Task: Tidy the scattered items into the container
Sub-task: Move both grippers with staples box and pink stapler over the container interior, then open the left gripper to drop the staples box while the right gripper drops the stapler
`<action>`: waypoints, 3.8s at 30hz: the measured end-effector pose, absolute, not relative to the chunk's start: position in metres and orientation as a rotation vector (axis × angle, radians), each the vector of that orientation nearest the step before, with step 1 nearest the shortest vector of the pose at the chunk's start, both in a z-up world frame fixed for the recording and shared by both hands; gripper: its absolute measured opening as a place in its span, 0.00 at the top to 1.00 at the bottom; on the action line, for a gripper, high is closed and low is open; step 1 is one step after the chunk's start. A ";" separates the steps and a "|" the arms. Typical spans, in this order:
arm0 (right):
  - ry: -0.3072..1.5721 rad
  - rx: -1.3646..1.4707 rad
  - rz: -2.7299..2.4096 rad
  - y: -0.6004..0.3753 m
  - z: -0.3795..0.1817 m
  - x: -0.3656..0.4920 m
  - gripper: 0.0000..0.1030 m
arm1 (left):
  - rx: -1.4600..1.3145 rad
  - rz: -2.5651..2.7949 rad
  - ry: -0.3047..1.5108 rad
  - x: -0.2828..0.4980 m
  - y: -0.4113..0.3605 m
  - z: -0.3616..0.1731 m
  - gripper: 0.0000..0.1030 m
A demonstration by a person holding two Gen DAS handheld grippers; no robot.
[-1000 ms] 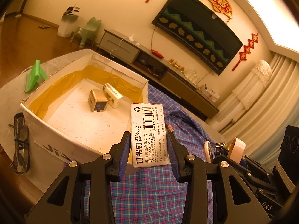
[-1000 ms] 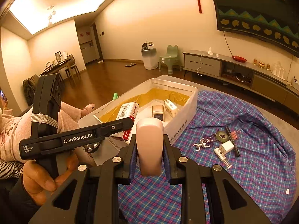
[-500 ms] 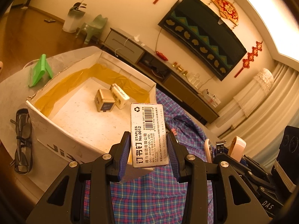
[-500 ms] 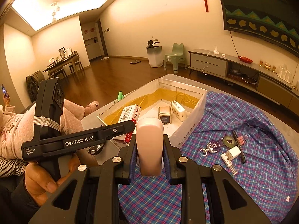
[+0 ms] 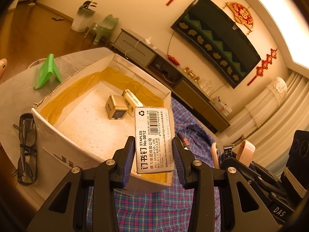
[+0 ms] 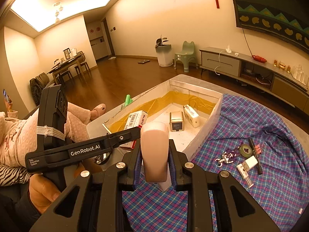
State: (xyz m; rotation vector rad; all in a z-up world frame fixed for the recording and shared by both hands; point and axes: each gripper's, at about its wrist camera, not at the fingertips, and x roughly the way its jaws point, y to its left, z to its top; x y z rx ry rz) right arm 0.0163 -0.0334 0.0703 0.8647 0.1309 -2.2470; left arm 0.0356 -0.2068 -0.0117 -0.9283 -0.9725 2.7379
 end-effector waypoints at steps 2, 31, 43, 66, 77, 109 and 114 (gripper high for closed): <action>0.129 0.872 -2.242 -0.036 0.069 0.013 0.75 | -0.929 2.741 -0.979 0.033 -0.208 -0.012 0.61; 0.108 0.981 -2.170 -0.069 0.060 -0.052 0.75 | -1.049 2.841 -1.034 -0.013 -0.243 -0.023 0.61; 0.092 1.049 -2.128 -0.090 0.058 -0.085 0.75 | -1.122 2.848 -1.073 -0.028 -0.259 -0.033 0.61; 0.102 1.115 -2.083 -0.144 0.056 -0.150 0.75 | -1.210 2.806 -1.172 -0.069 -0.282 -0.031 0.61; 0.147 1.231 -2.066 -0.172 0.026 -0.191 0.75 | -1.190 2.847 -1.027 -0.060 -0.277 -0.037 0.61; 0.299 1.403 -2.087 -0.228 -0.046 -0.266 0.75 | -1.326 2.762 -0.997 -0.070 -0.279 -0.063 0.60; 0.284 1.414 -2.098 -0.228 -0.049 -0.268 0.73 | -1.346 2.747 -1.023 -0.072 -0.280 -0.066 0.60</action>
